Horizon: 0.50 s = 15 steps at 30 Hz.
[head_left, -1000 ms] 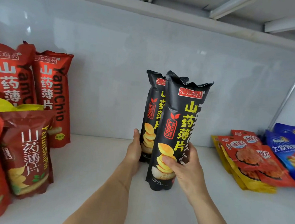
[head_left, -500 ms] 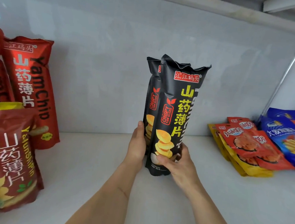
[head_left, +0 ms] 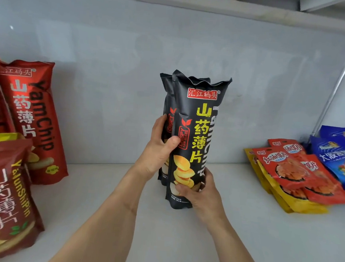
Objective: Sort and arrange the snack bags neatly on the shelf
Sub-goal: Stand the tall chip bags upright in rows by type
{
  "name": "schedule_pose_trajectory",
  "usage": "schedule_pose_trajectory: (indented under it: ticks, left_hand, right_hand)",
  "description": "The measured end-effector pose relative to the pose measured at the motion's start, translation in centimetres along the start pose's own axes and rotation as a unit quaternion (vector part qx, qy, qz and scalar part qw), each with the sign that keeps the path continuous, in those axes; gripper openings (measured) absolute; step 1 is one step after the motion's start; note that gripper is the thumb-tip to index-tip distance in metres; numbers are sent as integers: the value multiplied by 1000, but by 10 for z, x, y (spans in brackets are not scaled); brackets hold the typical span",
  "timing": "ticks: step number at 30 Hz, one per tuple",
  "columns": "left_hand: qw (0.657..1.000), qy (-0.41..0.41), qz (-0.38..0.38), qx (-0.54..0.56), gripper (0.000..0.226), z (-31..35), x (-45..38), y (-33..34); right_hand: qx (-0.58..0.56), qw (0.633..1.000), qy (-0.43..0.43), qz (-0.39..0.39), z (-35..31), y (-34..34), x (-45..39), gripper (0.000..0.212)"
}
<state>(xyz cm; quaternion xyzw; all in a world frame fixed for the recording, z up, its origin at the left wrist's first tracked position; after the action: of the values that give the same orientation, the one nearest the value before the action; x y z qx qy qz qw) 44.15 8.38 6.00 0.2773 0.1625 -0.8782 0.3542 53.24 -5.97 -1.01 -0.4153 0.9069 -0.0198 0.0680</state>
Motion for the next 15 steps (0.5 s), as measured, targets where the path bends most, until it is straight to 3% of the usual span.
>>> schedule_pose_trajectory:
  ticks: [3, 15]
  left_hand:
    - [999, -20, 15, 37, 141, -4, 0, 2]
    - [994, -90, 34, 48, 129, -29, -12, 20]
  right_hand:
    - [-6, 1000, -4, -14, 0, -1, -2, 63]
    - [10, 1000, -10, -17, 3, -3, -25, 62]
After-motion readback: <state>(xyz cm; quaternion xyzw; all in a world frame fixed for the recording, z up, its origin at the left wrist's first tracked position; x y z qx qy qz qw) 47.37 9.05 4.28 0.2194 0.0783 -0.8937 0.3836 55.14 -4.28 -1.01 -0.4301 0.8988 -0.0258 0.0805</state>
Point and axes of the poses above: each hand's wrist, its own x-axis away from the middle knuckle, its own y-axis out of the palm, z = x × y, the point moved 1 cm from there along -x, towards the middle knuckle, and after that the axes turned 6 degrees about y, right-handed, at the moved point
